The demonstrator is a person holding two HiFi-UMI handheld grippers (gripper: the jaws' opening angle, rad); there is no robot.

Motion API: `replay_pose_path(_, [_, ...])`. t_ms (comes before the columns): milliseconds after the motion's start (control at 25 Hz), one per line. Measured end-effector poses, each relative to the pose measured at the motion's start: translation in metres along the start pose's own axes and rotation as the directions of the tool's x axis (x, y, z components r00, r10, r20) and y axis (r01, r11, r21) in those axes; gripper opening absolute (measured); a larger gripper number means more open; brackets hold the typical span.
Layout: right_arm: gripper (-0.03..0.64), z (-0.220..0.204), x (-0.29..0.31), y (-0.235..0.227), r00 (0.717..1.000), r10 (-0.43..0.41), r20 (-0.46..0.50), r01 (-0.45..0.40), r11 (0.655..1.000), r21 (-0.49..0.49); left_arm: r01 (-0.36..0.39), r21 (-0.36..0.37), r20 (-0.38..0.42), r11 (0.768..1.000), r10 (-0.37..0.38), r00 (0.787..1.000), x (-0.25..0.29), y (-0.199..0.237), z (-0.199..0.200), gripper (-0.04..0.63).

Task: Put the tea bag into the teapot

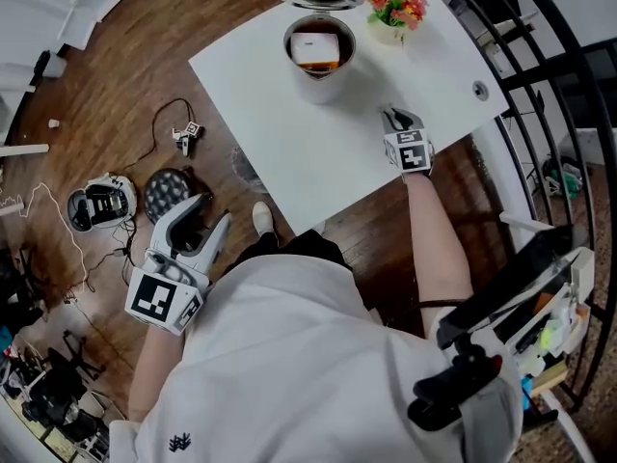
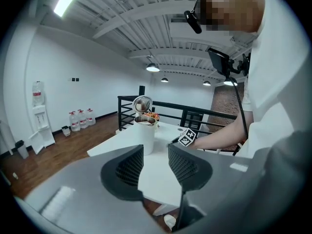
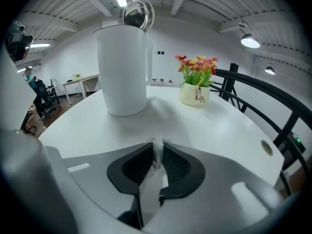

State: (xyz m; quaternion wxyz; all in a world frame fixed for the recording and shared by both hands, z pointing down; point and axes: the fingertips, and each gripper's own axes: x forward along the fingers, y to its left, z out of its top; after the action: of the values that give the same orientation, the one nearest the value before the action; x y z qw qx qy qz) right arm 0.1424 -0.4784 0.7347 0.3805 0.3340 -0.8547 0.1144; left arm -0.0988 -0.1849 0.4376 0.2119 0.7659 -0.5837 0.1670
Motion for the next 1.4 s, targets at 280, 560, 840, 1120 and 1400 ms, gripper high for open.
replay_pose_path(280, [0.026, 0.014, -0.02, 0.003, 0.999, -0.027, 0.024, 0.027, 1.0, -0.006, 0.012, 0.01, 0.015, 1.0, -0.012, 1.0, -0.006, 0.007, 0.0, 0.155])
replay_pose_path(560, [0.025, 0.05, -0.07, 0.011, 0.995, -0.04, 0.09, 0.04, 0.999, -0.001, 0.069, 0.017, 0.056, 0.998, -0.069, 0.996, -0.004, 0.007, 0.005, 0.155])
replay_pose_path(840, [0.025, 0.115, -0.137, 0.031, 0.981, -0.036, 0.19, 0.041, 0.999, -0.022, 0.112, 0.046, 0.1, 0.993, -0.116, 0.988, -0.011, 0.007, 0.004, 0.155])
replay_pose_path(1120, [0.025, 0.191, -0.175, 0.07, 0.963, 0.024, 0.267, 0.0, 0.996, -0.089, 0.125, 0.068, 0.172, 0.99, -0.135, 0.976, -0.023, 0.021, 0.004, 0.155])
replay_pose_path(1400, [0.025, 0.243, -0.165, 0.097, 0.957, 0.061, 0.284, -0.021, 0.99, -0.142, 0.098, 0.06, 0.202, 0.993, -0.108, 0.974, -0.04, 0.047, 0.004, 0.155])
